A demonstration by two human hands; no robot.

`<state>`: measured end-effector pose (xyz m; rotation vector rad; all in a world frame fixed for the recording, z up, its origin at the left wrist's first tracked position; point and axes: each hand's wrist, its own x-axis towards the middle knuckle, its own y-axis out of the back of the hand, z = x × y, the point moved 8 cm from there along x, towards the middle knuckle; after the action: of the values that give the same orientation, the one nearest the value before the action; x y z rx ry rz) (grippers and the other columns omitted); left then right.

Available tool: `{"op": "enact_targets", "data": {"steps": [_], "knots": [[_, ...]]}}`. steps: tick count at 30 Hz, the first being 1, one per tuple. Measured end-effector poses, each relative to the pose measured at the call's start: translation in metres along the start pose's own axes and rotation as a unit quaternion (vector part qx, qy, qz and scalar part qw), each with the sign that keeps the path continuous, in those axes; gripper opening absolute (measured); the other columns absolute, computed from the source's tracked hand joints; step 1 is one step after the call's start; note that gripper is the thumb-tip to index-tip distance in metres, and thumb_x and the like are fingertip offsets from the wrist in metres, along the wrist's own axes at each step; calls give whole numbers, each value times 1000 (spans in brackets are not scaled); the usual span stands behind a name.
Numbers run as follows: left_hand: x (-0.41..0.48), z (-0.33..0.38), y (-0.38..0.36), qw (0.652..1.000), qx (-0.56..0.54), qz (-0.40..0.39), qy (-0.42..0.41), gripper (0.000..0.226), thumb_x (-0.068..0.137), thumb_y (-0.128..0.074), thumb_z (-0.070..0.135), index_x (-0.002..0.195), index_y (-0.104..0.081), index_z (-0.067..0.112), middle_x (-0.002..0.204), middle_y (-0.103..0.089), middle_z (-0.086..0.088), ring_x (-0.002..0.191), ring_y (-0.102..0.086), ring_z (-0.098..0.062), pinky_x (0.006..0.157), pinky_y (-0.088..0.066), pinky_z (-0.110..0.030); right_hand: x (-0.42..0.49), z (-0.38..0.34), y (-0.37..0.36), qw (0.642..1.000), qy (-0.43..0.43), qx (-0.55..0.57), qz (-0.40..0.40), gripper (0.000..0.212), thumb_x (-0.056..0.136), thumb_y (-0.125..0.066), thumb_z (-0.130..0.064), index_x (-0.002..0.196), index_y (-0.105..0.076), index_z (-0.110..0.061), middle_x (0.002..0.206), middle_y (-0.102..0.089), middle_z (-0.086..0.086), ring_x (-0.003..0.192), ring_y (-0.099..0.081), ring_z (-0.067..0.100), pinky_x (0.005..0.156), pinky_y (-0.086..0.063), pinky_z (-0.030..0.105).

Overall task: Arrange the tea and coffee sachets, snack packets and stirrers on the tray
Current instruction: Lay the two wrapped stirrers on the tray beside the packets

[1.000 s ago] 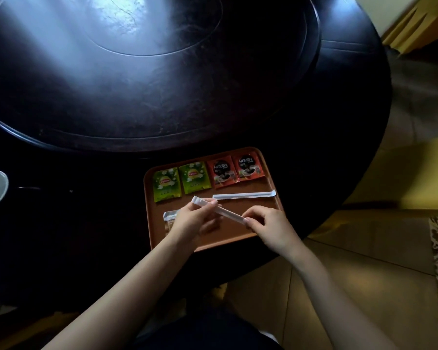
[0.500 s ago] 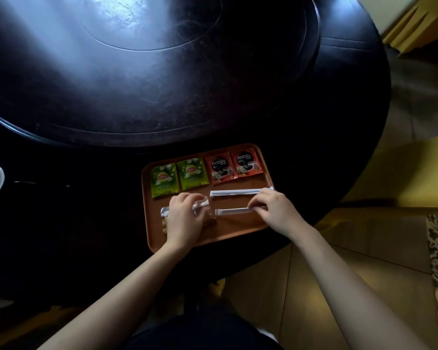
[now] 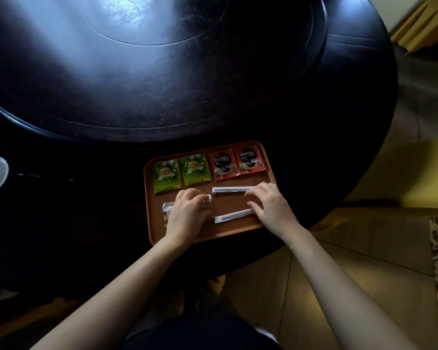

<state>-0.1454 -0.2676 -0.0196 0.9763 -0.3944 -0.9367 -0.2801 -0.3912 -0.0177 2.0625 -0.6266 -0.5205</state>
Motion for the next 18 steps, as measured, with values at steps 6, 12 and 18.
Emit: {"op": "enact_targets", "data": {"steps": [6, 12, 18], "knots": [[-1, 1, 1, 1000, 8, -1, -3, 35, 78, -66, 12, 113, -62, 10, 119, -58, -10, 115, -43, -25, 93, -38, -32, 22, -9, -4, 999, 5, -22, 41, 20, 83, -61, -8, 103, -65, -11, 99, -59, 11, 99, -49, 28, 89, -41, 37], [-2, 1, 1, 1000, 5, 1, -3, 34, 78, -66, 14, 111, -62, 10, 118, -57, -10, 115, -42, -25, 93, -38, -32, 28, -10, -9, 998, 13, 7, 59, 11, 83, -59, -3, 86, -68, -9, 87, -60, 13, 90, -51, 30, 82, -44, 38], [-2, -2, 1, 1000, 6, 6, -4, 35, 78, -67, 16, 112, -61, 10, 118, -57, -9, 115, -41, -24, 92, -38, -30, 22, -13, -4, 997, 36, 12, 73, 12, 84, -61, -7, 94, -67, -9, 91, -61, 11, 93, -51, 26, 84, -42, 32]]}}
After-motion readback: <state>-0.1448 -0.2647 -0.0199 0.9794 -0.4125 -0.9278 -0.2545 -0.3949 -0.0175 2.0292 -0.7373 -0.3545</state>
